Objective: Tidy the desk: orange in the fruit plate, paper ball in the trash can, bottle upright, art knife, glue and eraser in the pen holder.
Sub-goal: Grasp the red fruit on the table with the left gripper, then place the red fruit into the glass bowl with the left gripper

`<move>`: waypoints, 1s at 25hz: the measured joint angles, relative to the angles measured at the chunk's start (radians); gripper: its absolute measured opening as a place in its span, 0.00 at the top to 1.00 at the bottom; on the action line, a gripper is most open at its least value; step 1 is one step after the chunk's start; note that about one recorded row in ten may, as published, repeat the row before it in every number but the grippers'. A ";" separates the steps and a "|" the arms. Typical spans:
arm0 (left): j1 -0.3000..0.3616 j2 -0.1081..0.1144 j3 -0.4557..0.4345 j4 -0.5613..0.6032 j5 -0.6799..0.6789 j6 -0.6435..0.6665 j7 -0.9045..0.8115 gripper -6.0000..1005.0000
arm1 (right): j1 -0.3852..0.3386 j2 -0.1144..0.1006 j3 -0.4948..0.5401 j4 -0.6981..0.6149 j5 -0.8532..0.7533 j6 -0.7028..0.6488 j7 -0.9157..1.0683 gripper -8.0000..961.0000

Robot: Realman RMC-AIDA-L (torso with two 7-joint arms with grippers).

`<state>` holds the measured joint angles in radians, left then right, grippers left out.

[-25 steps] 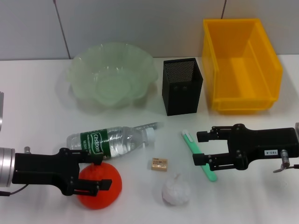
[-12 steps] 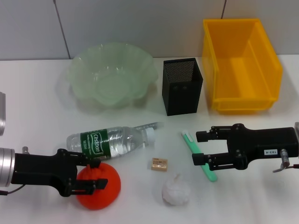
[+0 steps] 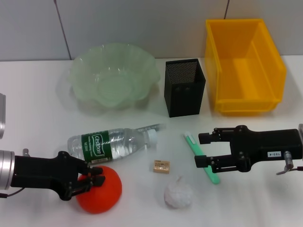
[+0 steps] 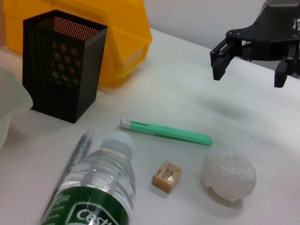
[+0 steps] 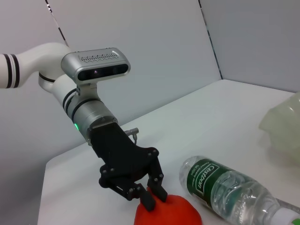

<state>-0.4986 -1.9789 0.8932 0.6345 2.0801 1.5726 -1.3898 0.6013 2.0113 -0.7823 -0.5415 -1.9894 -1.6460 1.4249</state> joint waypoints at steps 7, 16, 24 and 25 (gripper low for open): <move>0.000 0.001 -0.009 0.014 -0.006 0.025 -0.004 0.80 | 0.000 0.001 0.000 0.000 0.000 0.000 0.000 0.23; -0.029 -0.013 -0.232 0.088 -0.013 0.253 -0.038 0.91 | -0.002 0.001 0.000 0.000 0.000 0.003 0.000 0.23; -0.086 -0.040 -0.300 0.120 -0.184 0.239 -0.093 0.94 | -0.006 0.001 0.001 0.000 0.000 0.004 0.000 0.24; -0.089 -0.042 -0.301 0.120 -0.197 0.216 -0.093 0.94 | -0.007 0.001 0.001 0.001 0.000 0.004 0.000 0.24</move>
<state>-0.5878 -2.0213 0.5925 0.7542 1.8833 1.7887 -1.4831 0.5945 2.0126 -0.7809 -0.5407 -1.9896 -1.6416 1.4245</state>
